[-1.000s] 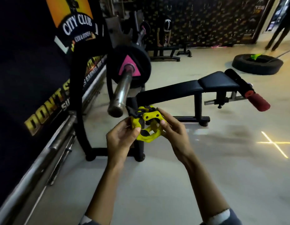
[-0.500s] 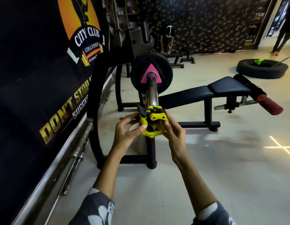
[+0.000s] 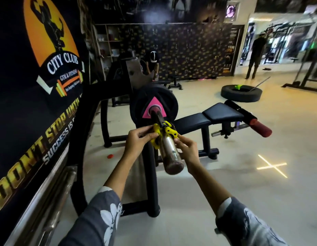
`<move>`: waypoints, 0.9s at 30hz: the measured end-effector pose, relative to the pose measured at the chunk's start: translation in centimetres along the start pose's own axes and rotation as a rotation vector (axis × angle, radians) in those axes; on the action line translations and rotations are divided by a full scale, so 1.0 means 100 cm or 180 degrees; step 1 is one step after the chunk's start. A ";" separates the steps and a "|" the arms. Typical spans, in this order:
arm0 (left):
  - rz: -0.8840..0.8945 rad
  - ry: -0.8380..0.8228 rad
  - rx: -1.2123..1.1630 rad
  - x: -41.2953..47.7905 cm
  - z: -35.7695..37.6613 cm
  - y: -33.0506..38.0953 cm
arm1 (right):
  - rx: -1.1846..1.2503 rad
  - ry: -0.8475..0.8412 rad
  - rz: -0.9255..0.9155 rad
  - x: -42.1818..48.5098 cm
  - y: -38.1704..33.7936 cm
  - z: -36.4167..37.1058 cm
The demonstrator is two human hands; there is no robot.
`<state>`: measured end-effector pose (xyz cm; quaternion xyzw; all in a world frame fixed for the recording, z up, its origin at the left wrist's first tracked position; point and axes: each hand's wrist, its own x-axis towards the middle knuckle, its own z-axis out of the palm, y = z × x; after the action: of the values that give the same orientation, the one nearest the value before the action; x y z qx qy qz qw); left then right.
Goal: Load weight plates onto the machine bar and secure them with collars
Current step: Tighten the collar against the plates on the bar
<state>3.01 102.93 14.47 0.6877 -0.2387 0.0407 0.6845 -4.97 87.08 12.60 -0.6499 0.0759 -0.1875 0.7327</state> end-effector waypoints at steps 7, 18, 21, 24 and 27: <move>-0.0111 0.0456 0.0511 0.102 -0.007 -0.035 | -0.0100 -0.0039 0.0178 0.113 0.014 0.027; 0.0776 0.0745 0.2335 0.144 -0.015 -0.031 | 0.0353 -0.0915 0.0360 0.181 0.049 0.008; 0.0991 0.0483 0.2965 0.157 -0.018 -0.014 | 0.0447 -0.0896 0.0826 0.182 0.031 0.014; 0.0639 -0.0157 0.3214 0.170 -0.021 -0.004 | 0.0055 -0.1024 0.1109 0.188 0.009 0.015; 0.0538 -0.0149 0.3109 0.172 -0.021 -0.002 | -0.0174 -0.1297 0.1347 0.191 -0.010 0.020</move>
<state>18.85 100.22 21.03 0.9070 -0.2619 0.1876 0.2711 13.11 81.68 16.41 -0.6633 0.0662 0.1059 0.7379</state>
